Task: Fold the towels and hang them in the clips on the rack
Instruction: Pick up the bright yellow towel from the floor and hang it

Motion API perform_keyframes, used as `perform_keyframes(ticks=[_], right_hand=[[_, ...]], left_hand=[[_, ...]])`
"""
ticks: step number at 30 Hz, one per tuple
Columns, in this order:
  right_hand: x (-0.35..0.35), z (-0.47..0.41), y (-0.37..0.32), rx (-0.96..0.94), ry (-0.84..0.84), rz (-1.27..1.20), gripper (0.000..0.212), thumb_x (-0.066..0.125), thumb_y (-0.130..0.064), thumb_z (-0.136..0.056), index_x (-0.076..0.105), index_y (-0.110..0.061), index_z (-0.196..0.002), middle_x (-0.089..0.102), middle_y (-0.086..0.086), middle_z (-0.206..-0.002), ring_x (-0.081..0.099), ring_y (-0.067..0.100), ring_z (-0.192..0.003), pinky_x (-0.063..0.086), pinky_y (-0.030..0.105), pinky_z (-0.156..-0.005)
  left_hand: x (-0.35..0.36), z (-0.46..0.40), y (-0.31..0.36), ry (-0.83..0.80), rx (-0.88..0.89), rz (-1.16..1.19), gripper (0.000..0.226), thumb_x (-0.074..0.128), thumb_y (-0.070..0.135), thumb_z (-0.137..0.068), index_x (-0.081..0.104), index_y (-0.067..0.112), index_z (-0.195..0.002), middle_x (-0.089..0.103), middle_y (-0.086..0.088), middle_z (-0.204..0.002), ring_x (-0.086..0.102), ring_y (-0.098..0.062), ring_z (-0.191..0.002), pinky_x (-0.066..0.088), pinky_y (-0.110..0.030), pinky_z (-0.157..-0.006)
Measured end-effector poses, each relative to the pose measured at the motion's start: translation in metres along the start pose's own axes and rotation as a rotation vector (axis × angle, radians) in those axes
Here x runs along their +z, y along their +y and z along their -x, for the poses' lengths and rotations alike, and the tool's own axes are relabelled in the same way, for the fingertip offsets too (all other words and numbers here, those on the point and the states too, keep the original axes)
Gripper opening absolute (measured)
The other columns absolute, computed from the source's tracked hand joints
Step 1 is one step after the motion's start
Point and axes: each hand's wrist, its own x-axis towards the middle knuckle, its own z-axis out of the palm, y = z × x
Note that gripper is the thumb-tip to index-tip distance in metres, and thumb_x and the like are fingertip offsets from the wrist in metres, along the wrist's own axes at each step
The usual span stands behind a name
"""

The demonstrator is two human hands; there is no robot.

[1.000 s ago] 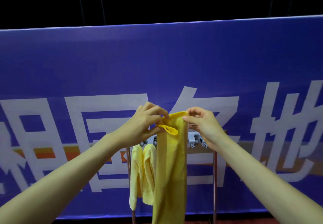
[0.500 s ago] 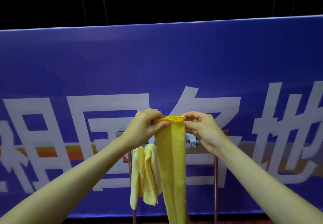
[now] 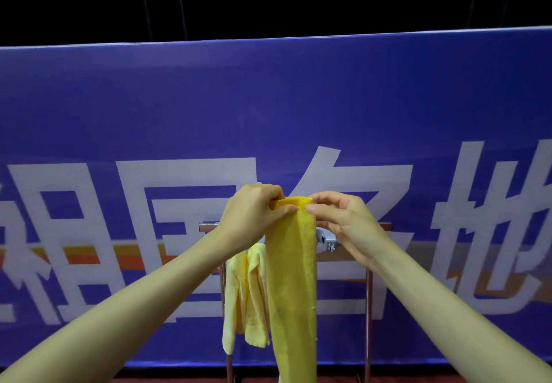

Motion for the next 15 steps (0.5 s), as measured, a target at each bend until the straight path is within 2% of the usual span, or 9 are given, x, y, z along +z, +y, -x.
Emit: perform_keyframes(ticks=[4,6,7,10,13,15], right_hand=[[0.0,-0.004,0.0,-0.001,0.061,0.055,0.01,0.065,-0.007,-0.087,0.068,-0.008,-0.096,0.071,0.009,-0.086,0.068,0.022,-0.084,0.055,0.032,-0.079],[0.001,-0.005,-0.001,-0.003,0.057,0.071,0.009,0.064,-0.007,-0.087,0.068,-0.009,-0.095,0.07,0.006,-0.081,0.066,0.019,-0.081,0.054,0.031,-0.076],[0.0,-0.006,-0.002,-0.009,0.051,0.083,0.008,0.063,-0.006,-0.087,0.067,-0.009,-0.094,0.069,0.005,-0.08,0.066,0.018,-0.08,0.054,0.031,-0.076],[0.001,-0.006,-0.006,-0.005,0.012,0.182,0.006,0.066,-0.008,-0.086,0.064,-0.01,-0.091,0.066,0.004,-0.077,0.064,0.017,-0.076,0.055,0.031,-0.074],[0.002,-0.006,-0.01,0.032,-0.065,0.39,0.014,0.072,-0.017,-0.083,0.065,-0.01,-0.092,0.067,0.005,-0.079,0.065,0.014,-0.075,0.053,0.024,-0.066],[0.001,-0.007,-0.013,0.045,-0.129,0.49,0.016,0.071,-0.022,-0.083,0.069,-0.011,-0.095,0.071,0.007,-0.085,0.067,0.015,-0.079,0.055,0.024,-0.07]], left_hand=[[0.0,0.001,0.002,0.032,0.034,-0.023,0.027,0.064,0.043,-0.084,0.063,0.017,-0.083,0.05,0.006,-0.08,0.047,-0.01,-0.077,0.046,-0.028,-0.065],[0.001,0.0,-0.001,0.047,-0.036,0.116,0.024,0.068,0.042,-0.08,0.06,0.02,-0.083,0.05,0.003,-0.094,0.048,-0.011,-0.087,0.047,-0.023,-0.069],[0.0,0.0,-0.002,0.02,-0.103,0.229,0.024,0.07,0.04,-0.079,0.058,0.02,-0.082,0.051,0.001,-0.094,0.05,-0.012,-0.087,0.047,-0.022,-0.069],[0.0,0.007,-0.005,-0.112,-0.286,0.535,0.03,0.072,0.034,-0.079,0.053,0.012,-0.079,0.053,-0.004,-0.075,0.051,-0.012,-0.071,0.045,-0.024,-0.061],[0.004,0.012,-0.006,-0.13,-0.291,0.608,0.031,0.076,0.029,-0.076,0.051,0.012,-0.081,0.052,-0.004,-0.073,0.049,-0.012,-0.068,0.045,-0.026,-0.06],[0.006,0.012,-0.007,-0.119,-0.288,0.624,0.032,0.078,0.027,-0.075,0.05,0.015,-0.084,0.051,-0.003,-0.074,0.048,-0.011,-0.068,0.046,-0.025,-0.06]])
